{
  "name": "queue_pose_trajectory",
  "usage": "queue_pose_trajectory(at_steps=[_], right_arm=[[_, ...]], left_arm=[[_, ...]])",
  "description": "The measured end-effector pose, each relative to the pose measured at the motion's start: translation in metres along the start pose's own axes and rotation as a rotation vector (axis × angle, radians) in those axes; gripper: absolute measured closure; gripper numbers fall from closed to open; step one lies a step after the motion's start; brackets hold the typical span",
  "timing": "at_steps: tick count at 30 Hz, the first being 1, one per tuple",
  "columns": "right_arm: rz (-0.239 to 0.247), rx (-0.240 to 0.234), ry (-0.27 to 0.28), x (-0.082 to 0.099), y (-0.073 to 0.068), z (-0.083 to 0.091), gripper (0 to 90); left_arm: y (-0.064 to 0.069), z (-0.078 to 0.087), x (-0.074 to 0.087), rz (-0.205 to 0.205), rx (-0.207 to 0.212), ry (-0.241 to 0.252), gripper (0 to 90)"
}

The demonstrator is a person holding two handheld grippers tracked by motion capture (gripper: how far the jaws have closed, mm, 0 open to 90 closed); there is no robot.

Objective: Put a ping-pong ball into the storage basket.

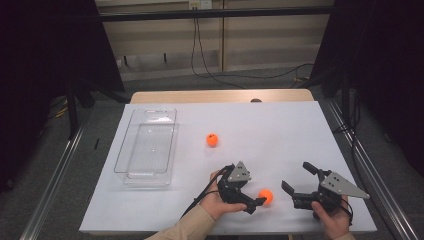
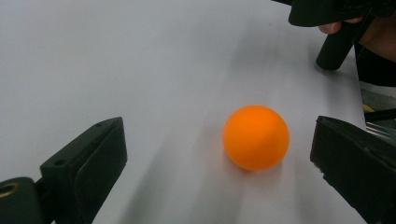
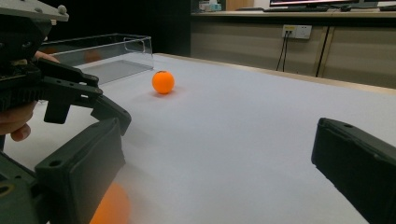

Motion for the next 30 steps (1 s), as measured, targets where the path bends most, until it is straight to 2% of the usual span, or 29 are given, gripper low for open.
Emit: queue_pose_trajectory(at_steps=[7, 10, 15, 21, 30], right_arm=[[-0.007, 0.003, 0.002, 0.000, 0.000, 0.000, 1.7], [-0.007, 0.003, 0.003, 0.000, 0.000, 0.000, 1.7], [-0.009, 0.003, 0.003, 0.000, 0.000, 0.000, 1.7], [-0.008, 0.002, 0.004, 0.000, 0.001, 0.000, 1.7], [-0.010, 0.004, 0.006, 0.000, 0.001, 0.001, 1.7]], left_arm=[[0.002, -0.004, -0.003, -0.026, 0.015, -0.015, 9.1], [0.003, -0.006, -0.004, -0.014, 0.031, -0.025, 11.6], [0.004, -0.010, -0.004, -0.018, 0.045, -0.056, 15.4], [0.005, -0.014, -0.005, -0.020, 0.071, -0.063, 22.4], [0.007, -0.018, -0.005, -0.054, 0.087, -0.092, 30.3]])
Point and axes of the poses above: each handheld gripper's, and its own axes: z roughly backward along the jaws, x roughly out of its underside, y roughly to its right, the point moved 2 cm from there along -z, roughly forward along the jaws, and after that the axes turned 6 degrees about -y, right-handed, at the moved point
